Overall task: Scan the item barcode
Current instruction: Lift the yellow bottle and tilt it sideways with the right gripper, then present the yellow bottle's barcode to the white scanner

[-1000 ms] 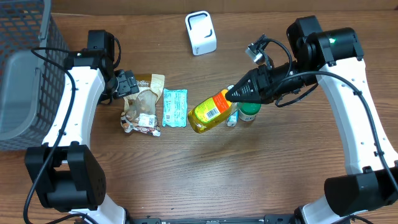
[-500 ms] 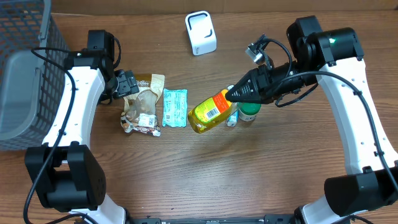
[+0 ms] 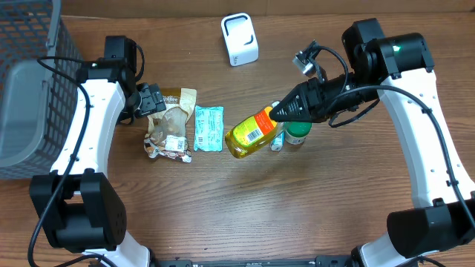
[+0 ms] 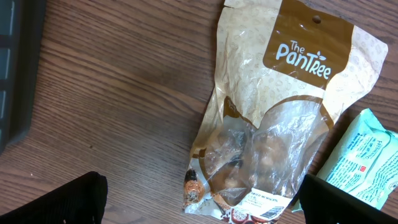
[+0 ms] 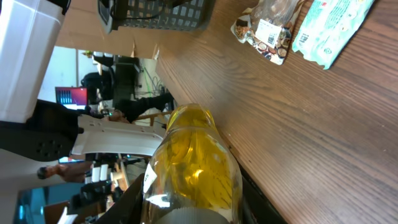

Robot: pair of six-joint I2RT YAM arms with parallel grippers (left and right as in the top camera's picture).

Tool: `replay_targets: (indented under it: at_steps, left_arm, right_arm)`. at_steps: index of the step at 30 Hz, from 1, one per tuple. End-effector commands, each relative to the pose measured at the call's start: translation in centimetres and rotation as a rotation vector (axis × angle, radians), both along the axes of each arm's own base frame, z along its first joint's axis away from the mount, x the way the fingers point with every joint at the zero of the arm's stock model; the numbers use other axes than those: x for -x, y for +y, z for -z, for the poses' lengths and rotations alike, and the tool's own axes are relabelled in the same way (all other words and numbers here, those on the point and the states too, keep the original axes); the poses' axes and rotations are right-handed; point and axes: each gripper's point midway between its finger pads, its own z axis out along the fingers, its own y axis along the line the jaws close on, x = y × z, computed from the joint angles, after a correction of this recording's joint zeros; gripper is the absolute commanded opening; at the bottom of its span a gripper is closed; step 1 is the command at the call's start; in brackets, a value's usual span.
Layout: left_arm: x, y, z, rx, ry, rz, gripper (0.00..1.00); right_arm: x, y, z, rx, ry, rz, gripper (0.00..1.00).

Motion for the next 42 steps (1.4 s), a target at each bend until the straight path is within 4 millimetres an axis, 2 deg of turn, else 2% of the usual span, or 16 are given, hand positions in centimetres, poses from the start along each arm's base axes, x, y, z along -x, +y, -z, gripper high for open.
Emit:
replay_targets:
  at_steps: [1, 6, 12, 18, 20, 25, 31, 33, 35, 37, 42]
  left_arm:
    - [0.2, 0.3, 0.6, -0.007, 0.018, -0.013, 1.0]
    - [0.2, 0.3, 0.6, -0.007, 0.018, -0.013, 0.99]
    - [0.2, 0.3, 0.6, -0.007, 0.018, -0.012, 1.0]
    - [0.2, 0.3, 0.6, -0.007, 0.018, -0.013, 1.0]
    - [0.2, 0.3, 0.6, -0.007, 0.018, -0.012, 1.0]
    - [0.2, 0.3, 0.6, -0.007, 0.018, -0.013, 1.0]
    - [0.2, 0.3, 0.6, -0.007, 0.018, -0.013, 0.99]
    - [0.2, 0.3, 0.6, -0.007, 0.018, -0.013, 1.0]
    - [0.2, 0.3, 0.6, -0.007, 0.018, -0.012, 0.99]
    - [0.2, 0.3, 0.6, -0.007, 0.018, -0.013, 1.0]
    - [0.2, 0.3, 0.6, -0.007, 0.018, -0.013, 1.0]
  right_arm:
    - [0.2, 0.4, -0.9, -0.043, -0.09, -0.049, 0.27]
    - [0.0, 0.3, -0.7, -0.04, -0.158, -0.08, 0.24]
    - [-1.4, 0.1, -0.1, -0.001, -0.243, -0.077, 0.24]
    - [-5.3, -1.0, 1.5, 0.151, -0.438, -0.049, 0.24]
    - [-6.6, -1.2, 1.5, 0.175, -0.502, -0.037, 0.27]
    - [-9.4, -0.6, -0.2, 0.137, -0.664, -0.011, 0.27]
    - [-14.4, 0.0, -4.0, 0.084, -0.812, 0.162, 0.14]
    - [-16.5, -0.3, -5.0, 0.139, -0.906, 0.236, 0.13]
    - [-18.1, -0.5, -5.6, 0.215, -0.982, 0.296, 0.19]
    - [-19.6, -0.6, -6.1, 0.303, -1.062, 0.357, 0.2]
    - [-21.8, 1.3, -6.4, 0.458, -1.223, 0.411, 0.19]
